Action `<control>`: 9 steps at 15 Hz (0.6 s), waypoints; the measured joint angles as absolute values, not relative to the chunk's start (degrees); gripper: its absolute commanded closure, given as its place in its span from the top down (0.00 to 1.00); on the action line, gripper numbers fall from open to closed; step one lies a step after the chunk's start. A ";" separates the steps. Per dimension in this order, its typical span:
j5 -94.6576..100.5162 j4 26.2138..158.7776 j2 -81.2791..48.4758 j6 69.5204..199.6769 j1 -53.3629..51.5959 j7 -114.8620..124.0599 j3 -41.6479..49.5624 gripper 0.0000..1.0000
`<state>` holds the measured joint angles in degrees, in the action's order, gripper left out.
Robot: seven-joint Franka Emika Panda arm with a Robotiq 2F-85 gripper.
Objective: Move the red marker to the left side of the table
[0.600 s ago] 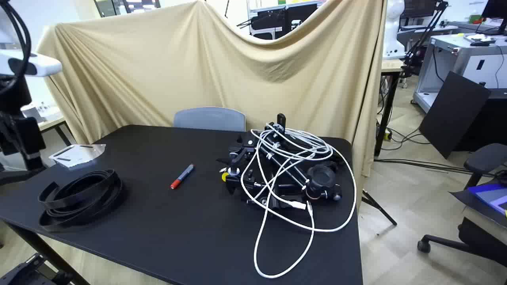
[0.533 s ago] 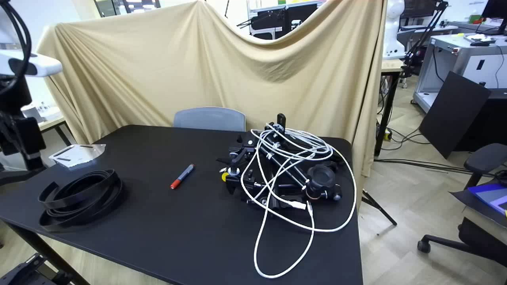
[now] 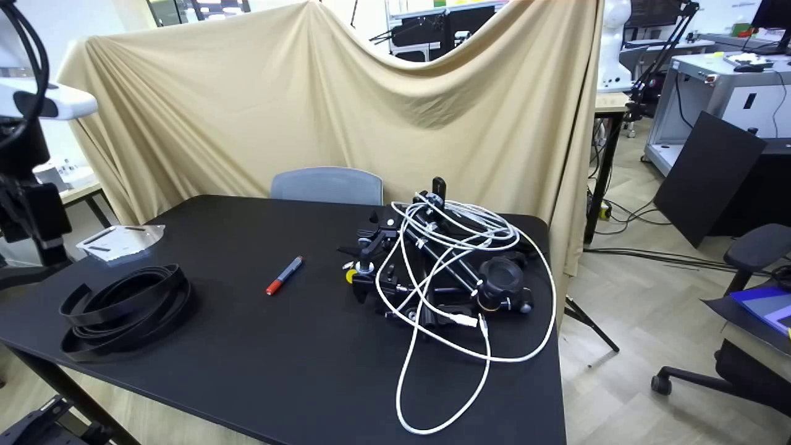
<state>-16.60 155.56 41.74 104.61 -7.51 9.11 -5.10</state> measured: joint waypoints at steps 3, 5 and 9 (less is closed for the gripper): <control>-16.60 155.56 41.74 104.61 -7.51 9.11 -5.11 1.00; -16.60 155.56 41.74 104.61 -7.51 9.11 -5.10 1.00; -15.00 155.57 41.04 108.46 -6.02 8.87 -5.54 1.00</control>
<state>-15.00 155.57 41.04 108.46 -6.02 8.87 -5.54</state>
